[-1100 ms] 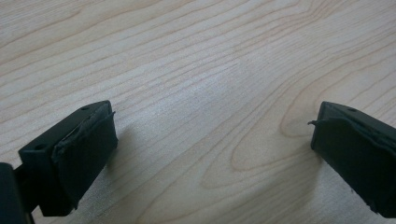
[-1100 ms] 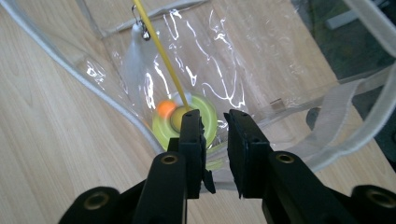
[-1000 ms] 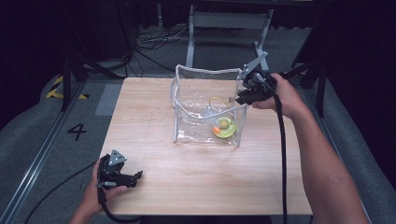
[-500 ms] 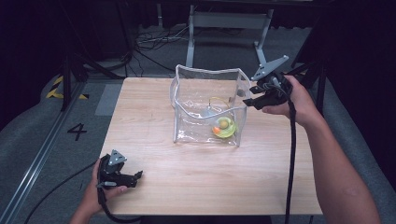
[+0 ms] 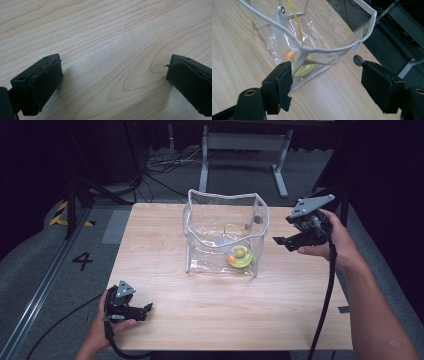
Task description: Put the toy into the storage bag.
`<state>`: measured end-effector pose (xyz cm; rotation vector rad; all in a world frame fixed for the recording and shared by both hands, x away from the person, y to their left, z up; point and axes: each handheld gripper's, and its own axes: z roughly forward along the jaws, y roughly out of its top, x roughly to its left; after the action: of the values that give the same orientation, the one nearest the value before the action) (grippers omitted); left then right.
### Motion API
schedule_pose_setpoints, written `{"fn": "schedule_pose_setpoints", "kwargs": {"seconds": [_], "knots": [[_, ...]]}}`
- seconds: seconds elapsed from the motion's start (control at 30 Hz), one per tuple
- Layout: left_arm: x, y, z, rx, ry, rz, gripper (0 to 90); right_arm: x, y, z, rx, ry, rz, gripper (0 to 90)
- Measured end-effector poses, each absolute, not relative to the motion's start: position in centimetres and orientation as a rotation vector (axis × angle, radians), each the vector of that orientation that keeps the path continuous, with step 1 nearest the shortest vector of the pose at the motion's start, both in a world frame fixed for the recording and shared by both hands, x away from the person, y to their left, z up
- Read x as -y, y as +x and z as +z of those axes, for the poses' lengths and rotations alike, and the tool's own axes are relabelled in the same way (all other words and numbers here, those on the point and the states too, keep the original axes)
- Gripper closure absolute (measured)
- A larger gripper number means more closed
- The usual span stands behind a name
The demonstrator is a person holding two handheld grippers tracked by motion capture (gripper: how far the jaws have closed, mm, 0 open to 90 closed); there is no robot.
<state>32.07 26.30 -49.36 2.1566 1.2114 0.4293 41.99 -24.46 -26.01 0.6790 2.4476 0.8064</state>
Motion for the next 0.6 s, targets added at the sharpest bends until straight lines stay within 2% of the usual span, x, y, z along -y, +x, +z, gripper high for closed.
{"fn": "schedule_pose_setpoints", "kwargs": {"seconds": [0.6], "knots": [[-26.3,32.0,-49.4,-1.216,2.154,0.433,0.9,27.5,39.0,-31.5,-2.413,0.664,0.717,22.8]]}}
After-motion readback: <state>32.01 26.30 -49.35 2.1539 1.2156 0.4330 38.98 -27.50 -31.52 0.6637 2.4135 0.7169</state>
